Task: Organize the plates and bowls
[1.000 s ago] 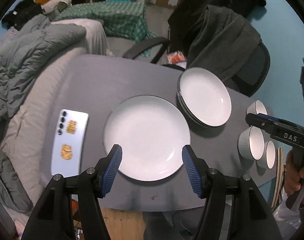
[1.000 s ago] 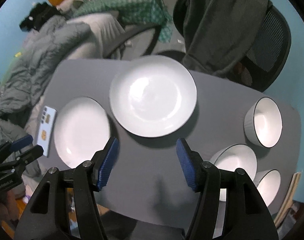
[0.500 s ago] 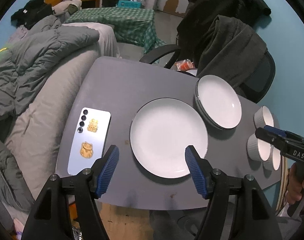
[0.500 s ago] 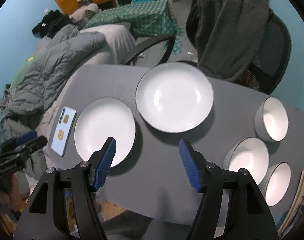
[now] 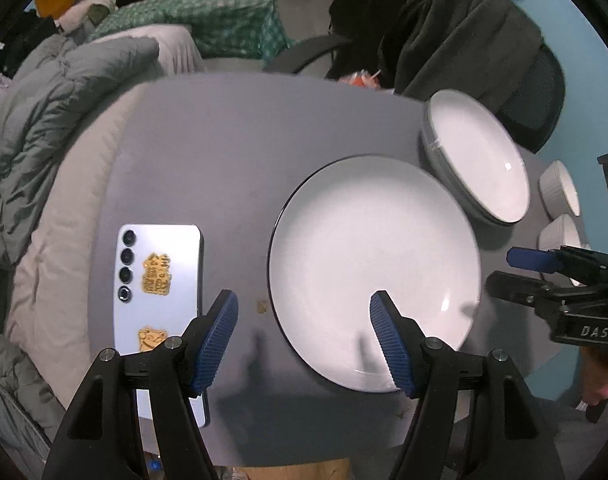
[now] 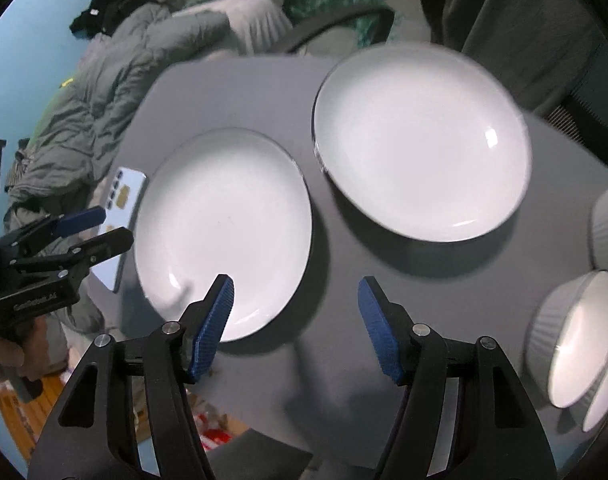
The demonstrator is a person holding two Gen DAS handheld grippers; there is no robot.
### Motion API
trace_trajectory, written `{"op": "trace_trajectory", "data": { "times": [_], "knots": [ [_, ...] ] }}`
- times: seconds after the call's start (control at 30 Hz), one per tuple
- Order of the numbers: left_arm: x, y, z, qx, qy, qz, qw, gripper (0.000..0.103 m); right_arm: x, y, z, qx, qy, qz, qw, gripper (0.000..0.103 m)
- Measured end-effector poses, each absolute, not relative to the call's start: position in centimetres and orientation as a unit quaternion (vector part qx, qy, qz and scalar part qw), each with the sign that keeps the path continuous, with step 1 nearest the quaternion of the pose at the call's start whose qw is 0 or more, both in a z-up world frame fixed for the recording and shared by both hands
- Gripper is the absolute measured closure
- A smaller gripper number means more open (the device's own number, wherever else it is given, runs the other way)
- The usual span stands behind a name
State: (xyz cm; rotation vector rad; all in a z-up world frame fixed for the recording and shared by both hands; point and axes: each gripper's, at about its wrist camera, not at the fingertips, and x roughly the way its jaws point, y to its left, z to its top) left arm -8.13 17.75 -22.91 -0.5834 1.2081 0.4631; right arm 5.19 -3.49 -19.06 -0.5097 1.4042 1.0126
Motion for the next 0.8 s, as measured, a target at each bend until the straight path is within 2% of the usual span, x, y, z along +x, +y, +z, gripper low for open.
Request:
{"op": "trace_trajectory", "data": {
  "times": [0.2, 0.37, 0.43, 0.5, 0.57, 0.6, 0.67, 0.8],
  "knots": [
    [-7.5, 18.7, -24.9, -0.293, 0.564, 0.199, 0.746, 0.033, 5.7, -2.5, -21.9, -0.223, 0.634, 0.417, 0.612, 0.039],
    [-6.8, 18.6, -25.3, -0.295, 0.562, 0.19, 0.749, 0.034, 6.0, -2.3, -23.3, -0.211, 0.654, 0.408, 0.6, 0.061],
    [-6.6, 18.6, -25.5, -0.297, 0.56, 0.183, 0.751, 0.038, 6.0, -2.2, -23.4, -0.212, 0.657, 0.407, 0.598, 0.064],
    [-6.4, 18.7, -25.9, -0.301, 0.564, 0.183, 0.747, 0.047, 6.1, -2.0, -23.4, -0.211, 0.658, 0.409, 0.596, 0.065],
    [-6.4, 19.1, -26.3, -0.309, 0.566, 0.187, 0.742, 0.051, 6.1, -1.8, -23.4, -0.213, 0.659, 0.41, 0.594, 0.07],
    [-6.5, 19.2, -26.5, -0.314, 0.566, 0.189, 0.739, 0.056, 6.1, -1.7, -23.4, -0.216, 0.658, 0.409, 0.594, 0.071],
    [-6.9, 19.7, -26.8, -0.331, 0.563, 0.196, 0.732, 0.064, 6.2, -1.5, -23.6, -0.217, 0.66, 0.411, 0.591, 0.083],
    [-8.0, 20.7, -27.1, -0.352, 0.557, 0.214, 0.721, 0.085, 6.3, -1.6, -23.6, -0.217, 0.664, 0.411, 0.585, 0.083]
  ]
}}
